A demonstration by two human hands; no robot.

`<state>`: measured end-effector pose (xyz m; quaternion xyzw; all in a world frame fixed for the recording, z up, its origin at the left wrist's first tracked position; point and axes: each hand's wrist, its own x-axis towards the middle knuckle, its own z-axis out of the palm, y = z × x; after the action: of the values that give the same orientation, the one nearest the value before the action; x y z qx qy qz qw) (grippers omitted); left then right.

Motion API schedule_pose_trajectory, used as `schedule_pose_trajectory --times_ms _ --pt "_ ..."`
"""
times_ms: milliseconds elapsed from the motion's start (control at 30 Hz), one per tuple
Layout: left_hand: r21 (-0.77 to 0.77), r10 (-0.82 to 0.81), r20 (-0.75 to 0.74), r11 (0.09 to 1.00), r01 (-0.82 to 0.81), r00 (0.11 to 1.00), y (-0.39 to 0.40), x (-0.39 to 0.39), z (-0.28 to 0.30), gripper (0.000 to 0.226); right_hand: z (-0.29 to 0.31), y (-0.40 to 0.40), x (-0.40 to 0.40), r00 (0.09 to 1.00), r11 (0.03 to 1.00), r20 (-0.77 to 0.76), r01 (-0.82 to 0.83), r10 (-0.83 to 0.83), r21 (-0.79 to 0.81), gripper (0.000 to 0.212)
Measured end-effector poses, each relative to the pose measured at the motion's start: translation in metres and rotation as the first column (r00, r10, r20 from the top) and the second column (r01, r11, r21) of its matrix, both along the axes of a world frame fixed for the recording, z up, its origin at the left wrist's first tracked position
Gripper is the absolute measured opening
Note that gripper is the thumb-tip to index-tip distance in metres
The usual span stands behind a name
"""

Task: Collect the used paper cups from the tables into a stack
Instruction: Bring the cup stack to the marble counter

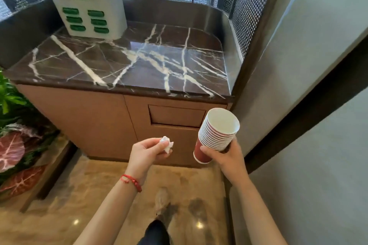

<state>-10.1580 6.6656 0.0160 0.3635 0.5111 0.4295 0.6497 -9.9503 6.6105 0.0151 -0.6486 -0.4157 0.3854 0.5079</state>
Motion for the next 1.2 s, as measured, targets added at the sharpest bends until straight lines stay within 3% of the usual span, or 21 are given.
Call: schedule_pose_trajectory --times_ms 100,267,467,833,1067,1200 --pt "0.026 -0.056 -0.028 0.998 0.057 0.998 0.068 0.017 -0.002 0.004 -0.003 0.062 0.012 0.999 0.998 -0.010 0.053 -0.052 0.024 0.072" --pt "0.019 -0.126 0.047 0.992 0.125 0.991 0.172 0.047 0.014 0.007 0.009 0.159 0.031 0.991 0.991 0.038 0.122 -0.125 0.060 0.059" --pt "-0.012 -0.154 0.032 0.988 0.155 0.988 0.258 0.079 0.021 0.007 0.016 0.235 0.056 0.978 0.977 0.053 0.196 -0.201 0.089 0.059" --pt "-0.077 -0.135 0.045 0.987 0.139 0.990 0.319 0.110 0.010 0.009 -0.007 0.295 0.084 0.968 0.972 0.099 0.224 -0.230 0.072 0.065" --pt "-0.069 -0.149 0.044 0.986 0.152 0.988 0.335 0.118 0.011 0.010 -0.023 0.309 0.088 0.947 0.946 0.029 0.317 -0.319 0.072 0.081" --pt "-0.057 -0.161 0.028 0.985 0.162 0.987 0.343 0.121 0.011 0.005 -0.032 0.319 0.089 0.919 0.919 0.048 0.389 -0.392 0.057 0.073"
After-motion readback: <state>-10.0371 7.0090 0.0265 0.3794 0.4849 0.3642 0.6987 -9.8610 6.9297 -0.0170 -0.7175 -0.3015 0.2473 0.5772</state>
